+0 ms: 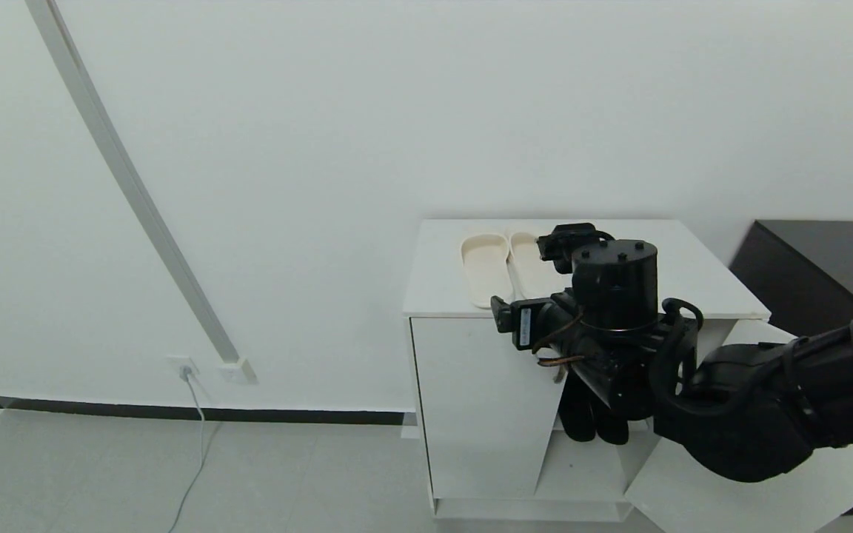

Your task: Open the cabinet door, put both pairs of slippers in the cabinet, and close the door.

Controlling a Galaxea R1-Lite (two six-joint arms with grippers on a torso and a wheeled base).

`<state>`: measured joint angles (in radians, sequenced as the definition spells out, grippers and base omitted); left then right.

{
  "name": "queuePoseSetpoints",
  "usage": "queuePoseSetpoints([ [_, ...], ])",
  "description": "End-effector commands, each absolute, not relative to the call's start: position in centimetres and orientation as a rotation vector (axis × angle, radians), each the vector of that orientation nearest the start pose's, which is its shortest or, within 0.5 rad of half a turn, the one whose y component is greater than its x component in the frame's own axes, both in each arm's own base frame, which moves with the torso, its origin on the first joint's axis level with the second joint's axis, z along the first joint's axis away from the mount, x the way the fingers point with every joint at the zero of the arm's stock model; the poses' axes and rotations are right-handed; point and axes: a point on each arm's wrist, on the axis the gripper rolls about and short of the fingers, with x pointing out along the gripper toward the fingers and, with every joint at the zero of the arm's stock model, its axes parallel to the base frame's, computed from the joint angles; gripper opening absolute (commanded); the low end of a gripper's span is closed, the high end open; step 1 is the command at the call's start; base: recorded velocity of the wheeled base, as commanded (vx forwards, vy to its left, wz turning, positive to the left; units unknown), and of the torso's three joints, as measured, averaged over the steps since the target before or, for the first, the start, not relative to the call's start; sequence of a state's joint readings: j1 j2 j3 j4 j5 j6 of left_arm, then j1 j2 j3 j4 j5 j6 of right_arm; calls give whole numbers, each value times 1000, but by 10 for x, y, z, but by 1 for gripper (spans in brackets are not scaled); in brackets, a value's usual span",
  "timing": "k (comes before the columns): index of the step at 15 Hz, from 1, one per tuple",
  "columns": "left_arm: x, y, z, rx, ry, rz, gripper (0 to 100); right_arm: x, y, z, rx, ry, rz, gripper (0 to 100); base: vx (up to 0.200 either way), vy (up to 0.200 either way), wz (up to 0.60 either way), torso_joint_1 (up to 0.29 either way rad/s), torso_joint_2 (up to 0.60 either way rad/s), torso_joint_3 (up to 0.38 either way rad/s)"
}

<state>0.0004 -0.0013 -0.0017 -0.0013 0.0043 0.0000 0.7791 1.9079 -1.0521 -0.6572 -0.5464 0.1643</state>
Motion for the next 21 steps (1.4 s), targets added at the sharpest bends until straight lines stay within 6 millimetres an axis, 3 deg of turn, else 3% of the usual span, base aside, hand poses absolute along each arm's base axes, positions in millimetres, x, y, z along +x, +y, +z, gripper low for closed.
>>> queuePoseSetpoints([
  [1, -23, 0, 76, 0, -3, 5, 0, 272, 252, 179, 38, 178, 218, 100, 200, 0, 0, -2, 2, 2],
  [6, -23, 0, 76, 6, -2, 3, 0, 276, 254, 169, 26, 194, 198, 100, 200, 0, 0, 6, -1, 1],
  [10, -23, 0, 76, 5, -2, 5, 0, 290, 258, 148, 24, 199, 179, 100, 200, 0, 0, 4, 4, 1],
  [14, -23, 0, 76, 5, -3, 5, 0, 317, 259, 130, 30, 193, 140, 100, 0, 0, 0, 0, 0, 0],
  [21, -23, 0, 76, 2, -3, 6, 0, 363, 273, 124, 41, 137, 114, 100, 0, 0, 0, 0, 0, 0],
])
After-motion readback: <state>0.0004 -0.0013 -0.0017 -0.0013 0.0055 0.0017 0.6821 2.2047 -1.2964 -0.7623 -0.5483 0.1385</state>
